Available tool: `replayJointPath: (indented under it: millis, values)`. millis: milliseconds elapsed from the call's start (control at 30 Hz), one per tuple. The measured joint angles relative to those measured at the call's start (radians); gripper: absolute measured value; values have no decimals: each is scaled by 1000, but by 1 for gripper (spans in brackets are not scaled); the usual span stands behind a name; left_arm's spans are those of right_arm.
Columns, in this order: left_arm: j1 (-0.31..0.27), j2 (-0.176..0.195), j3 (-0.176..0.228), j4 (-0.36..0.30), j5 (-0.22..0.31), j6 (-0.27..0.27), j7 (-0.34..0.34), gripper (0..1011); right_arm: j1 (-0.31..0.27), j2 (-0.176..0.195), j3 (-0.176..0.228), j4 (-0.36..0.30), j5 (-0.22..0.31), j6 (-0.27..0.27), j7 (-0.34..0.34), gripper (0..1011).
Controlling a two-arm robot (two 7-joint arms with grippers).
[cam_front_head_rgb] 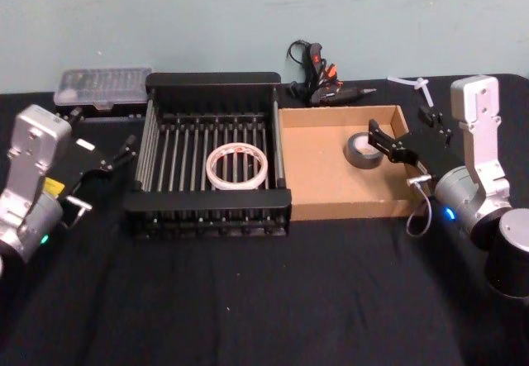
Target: Pick up the white tape and place it into the black box , Pick up the silver tape and place it into the brown box.
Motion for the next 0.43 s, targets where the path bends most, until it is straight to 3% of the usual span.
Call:
replayJointPath:
  millis: [433]
  values:
    - [0, 0, 0, 0, 0, 0, 0, 1001, 0, 0, 0, 0, 0, 0, 0, 1002]
